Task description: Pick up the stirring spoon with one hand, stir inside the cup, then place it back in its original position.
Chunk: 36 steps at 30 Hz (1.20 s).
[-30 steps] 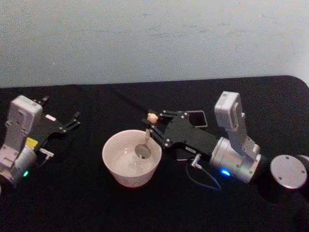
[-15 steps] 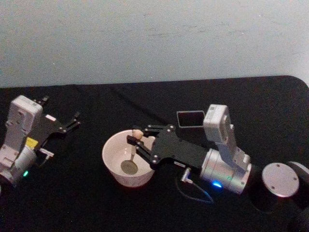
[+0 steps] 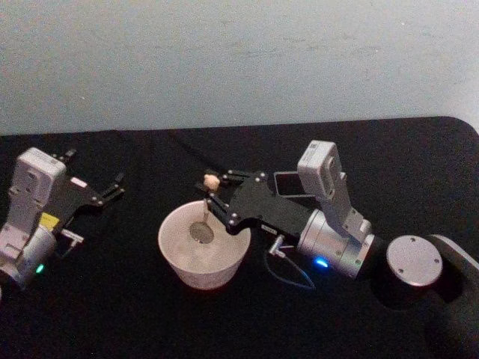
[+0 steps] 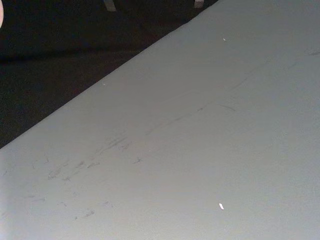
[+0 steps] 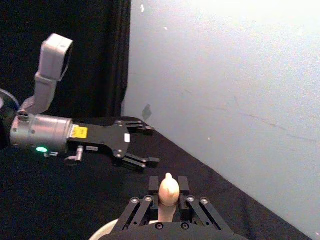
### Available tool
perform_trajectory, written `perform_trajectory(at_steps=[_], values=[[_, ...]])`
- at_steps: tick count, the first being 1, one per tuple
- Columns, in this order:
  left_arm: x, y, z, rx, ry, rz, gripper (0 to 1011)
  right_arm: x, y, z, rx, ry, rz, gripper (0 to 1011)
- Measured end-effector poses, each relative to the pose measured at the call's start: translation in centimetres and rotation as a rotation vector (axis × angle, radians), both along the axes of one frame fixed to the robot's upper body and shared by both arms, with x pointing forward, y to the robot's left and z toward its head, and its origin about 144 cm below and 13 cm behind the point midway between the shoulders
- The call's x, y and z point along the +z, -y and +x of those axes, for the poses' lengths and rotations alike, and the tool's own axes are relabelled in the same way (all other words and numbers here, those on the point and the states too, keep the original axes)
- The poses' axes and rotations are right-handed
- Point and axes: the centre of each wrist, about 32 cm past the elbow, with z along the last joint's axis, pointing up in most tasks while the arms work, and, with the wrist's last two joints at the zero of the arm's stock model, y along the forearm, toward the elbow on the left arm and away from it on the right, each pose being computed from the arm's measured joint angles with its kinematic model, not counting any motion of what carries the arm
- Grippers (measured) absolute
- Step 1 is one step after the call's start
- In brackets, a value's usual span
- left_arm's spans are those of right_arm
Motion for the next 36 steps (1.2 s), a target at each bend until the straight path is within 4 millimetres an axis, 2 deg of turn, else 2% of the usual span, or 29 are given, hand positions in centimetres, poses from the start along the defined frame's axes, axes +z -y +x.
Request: perform_trajectory(at_steps=[13,22,28,36], values=[[0.0,0.0,0.0,0.0,0.0,0.0,1001,0.1,1.6,-0.1,-0.039,0.015,-0.028,213],[0.0,0.0,0.0,0.0,0.0,0.0,1001,0.3,3.2,-1.8,-0.005,-0.003,-0.059,213],[0.0,0.0,0.0,0.0,0.0,0.0,1001,0.3,2.9,-2.5,0.037,-0.011,-0.053,213],[0.0,0.0,0.0,0.0,0.0,0.0,1001,0.1,1.3,-2.6,0.074,-0.018,-0.044,213]])
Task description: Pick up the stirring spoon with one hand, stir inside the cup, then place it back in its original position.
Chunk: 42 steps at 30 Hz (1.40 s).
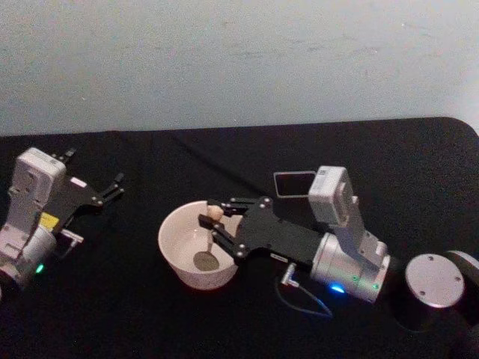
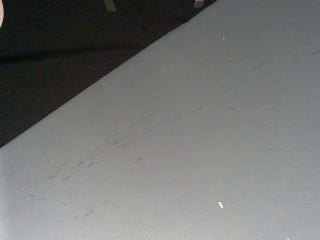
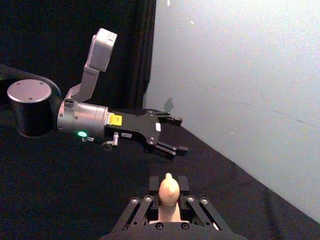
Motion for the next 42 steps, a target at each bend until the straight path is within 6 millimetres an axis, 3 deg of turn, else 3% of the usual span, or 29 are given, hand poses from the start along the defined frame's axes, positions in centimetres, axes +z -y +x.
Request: perform_trajectory(at_steps=[12,17,30,42], values=[[0.0,0.0,0.0,0.0,0.0,0.0,1001,-0.2,-2.3,1.9,-0.038,0.011,0.01,213],[0.0,0.0,0.0,0.0,0.0,0.0,1001,-0.1,-2.2,2.6,-0.066,0.013,0.009,213],[0.0,0.0,0.0,0.0,0.0,0.0,1001,0.0,-0.5,2.9,-0.117,0.021,0.008,213],[0.0,0.0,0.0,0.0,0.0,0.0,1001,0.1,1.5,1.2,-0.087,0.017,-0.001,213]])
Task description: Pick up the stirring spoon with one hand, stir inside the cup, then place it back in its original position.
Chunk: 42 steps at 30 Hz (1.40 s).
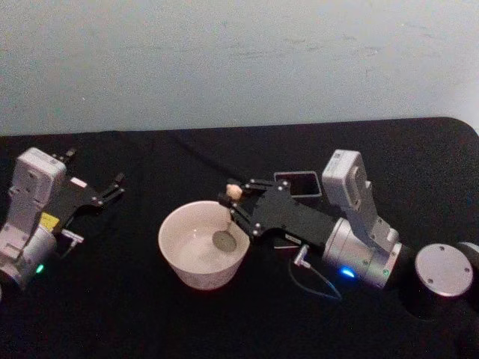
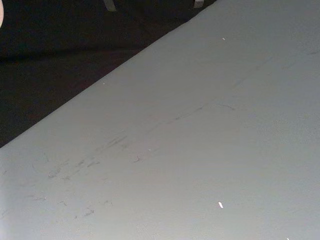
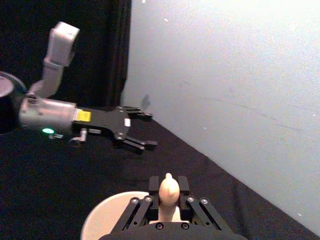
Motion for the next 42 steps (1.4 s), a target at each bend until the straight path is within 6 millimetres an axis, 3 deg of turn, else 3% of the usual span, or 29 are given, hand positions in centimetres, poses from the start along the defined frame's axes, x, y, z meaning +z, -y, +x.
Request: perform_trajectory(at_steps=[12,23,42], values=[[0.0,0.0,0.0,0.0,0.0,0.0,1001,-0.2,-1.5,-1.3,0.088,-0.019,0.01,213],[0.0,0.0,0.0,0.0,0.0,0.0,1001,-0.2,-3.9,0.5,0.05,-0.01,0.029,213],[0.0,0.0,0.0,0.0,0.0,0.0,1001,-0.3,-3.2,2.1,-0.041,0.0,0.02,213]])
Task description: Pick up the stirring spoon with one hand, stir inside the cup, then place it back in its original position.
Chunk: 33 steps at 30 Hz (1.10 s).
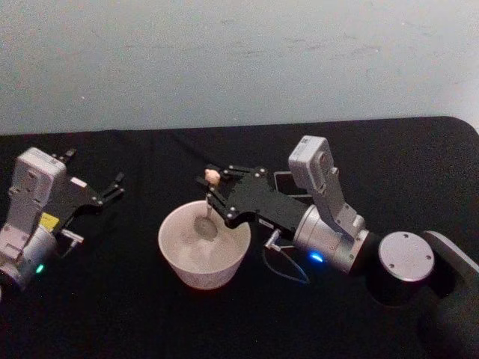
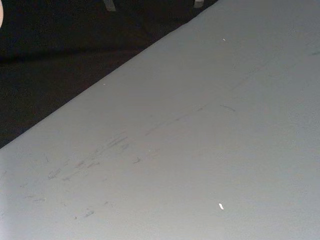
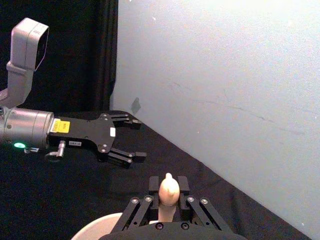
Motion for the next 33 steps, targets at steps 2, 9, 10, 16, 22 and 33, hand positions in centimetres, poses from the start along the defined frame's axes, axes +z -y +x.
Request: perform_trajectory(at_steps=[2,9,10,16,22,33], values=[[0.0,0.0,0.0,0.0,0.0,0.0,1001,0.0,0.1,0.0,-0.002,0.0,0.0,213],[0.0,0.0,0.0,0.0,0.0,0.0,1001,-0.1,1.0,-0.3,-0.012,0.003,-0.008,213],[0.0,0.0,0.0,0.0,0.0,0.0,1001,-0.1,1.1,-0.3,-0.013,0.004,-0.009,213],[0.0,0.0,0.0,0.0,0.0,0.0,1001,0.0,2.2,-1.1,-0.004,0.005,-0.009,213],[0.0,0.0,0.0,0.0,0.0,0.0,1001,-0.1,2.8,-2.2,0.029,-0.001,-0.018,213],[0.0,0.0,0.0,0.0,0.0,0.0,1001,-0.2,1.8,-3.4,0.116,-0.003,-0.033,213]])
